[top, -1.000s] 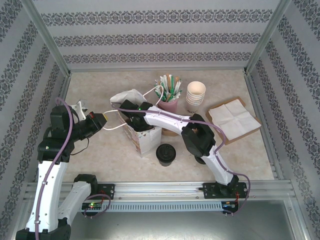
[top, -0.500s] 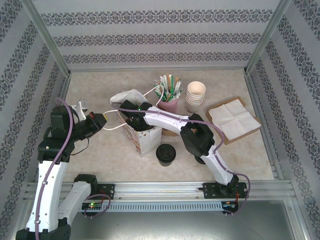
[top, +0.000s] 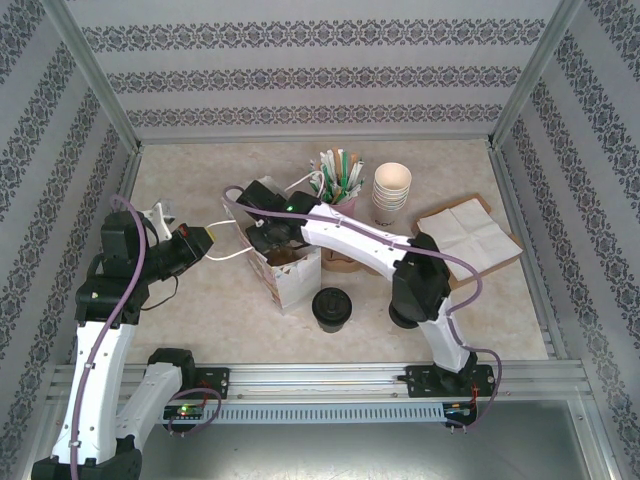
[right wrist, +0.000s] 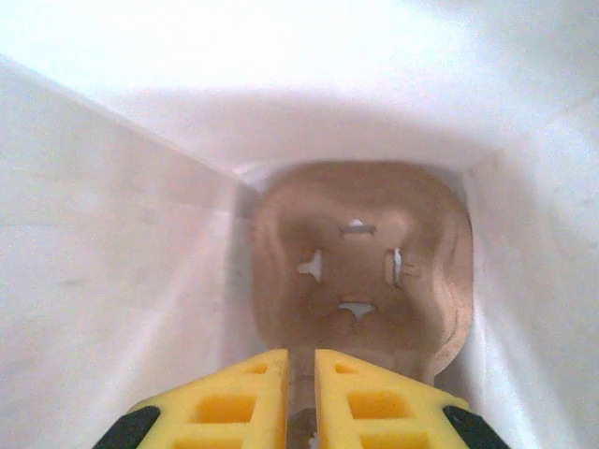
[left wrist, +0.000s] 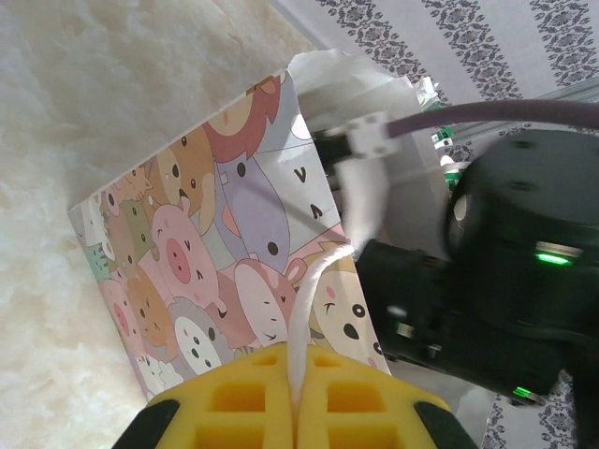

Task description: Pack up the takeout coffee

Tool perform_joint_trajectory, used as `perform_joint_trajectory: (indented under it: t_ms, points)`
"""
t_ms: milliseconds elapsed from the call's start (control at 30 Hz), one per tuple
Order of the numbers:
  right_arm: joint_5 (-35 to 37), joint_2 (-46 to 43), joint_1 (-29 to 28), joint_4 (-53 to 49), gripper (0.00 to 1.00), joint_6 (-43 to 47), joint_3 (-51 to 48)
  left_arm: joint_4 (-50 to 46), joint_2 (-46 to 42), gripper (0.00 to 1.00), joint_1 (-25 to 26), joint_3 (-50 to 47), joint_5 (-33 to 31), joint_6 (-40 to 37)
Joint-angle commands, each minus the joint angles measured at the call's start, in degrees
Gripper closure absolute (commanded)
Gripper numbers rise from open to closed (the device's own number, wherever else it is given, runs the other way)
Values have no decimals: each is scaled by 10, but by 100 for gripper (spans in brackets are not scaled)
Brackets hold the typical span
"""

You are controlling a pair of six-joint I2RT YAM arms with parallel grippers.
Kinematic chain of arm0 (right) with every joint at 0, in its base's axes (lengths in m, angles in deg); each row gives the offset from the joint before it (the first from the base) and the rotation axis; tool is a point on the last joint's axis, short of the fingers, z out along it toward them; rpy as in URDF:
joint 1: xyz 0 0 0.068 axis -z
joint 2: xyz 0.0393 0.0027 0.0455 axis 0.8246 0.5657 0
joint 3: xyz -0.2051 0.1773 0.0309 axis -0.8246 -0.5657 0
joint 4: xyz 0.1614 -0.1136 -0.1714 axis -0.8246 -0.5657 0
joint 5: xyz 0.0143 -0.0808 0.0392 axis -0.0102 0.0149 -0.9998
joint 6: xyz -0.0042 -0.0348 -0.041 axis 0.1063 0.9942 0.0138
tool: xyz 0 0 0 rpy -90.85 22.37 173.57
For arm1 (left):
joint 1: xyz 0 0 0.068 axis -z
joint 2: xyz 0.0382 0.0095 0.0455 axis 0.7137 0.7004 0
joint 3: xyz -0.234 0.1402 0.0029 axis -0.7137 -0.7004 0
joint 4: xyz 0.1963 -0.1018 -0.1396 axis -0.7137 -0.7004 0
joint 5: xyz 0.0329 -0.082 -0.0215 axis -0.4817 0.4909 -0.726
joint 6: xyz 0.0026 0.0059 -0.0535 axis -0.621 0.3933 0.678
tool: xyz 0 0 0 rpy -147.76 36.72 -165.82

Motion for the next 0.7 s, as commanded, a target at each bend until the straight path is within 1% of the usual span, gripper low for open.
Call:
perform_joint_trajectory:
  t_ms: [0,333,533,667]
  points:
    - [19,-36,-11,-14,83,18,27,4,-5,94,-3,-9,-12,8]
    - [22,-106,-17,-13,83,43,53,13,2,94,-3,-13,-17,10]
    - [31,-152,-17,-21,82,103,67,25,10,94,-3,-13,-18,15]
    - [38,-198,-17,-13,81,140,47,32,16,94,-3,-12,-18,16]
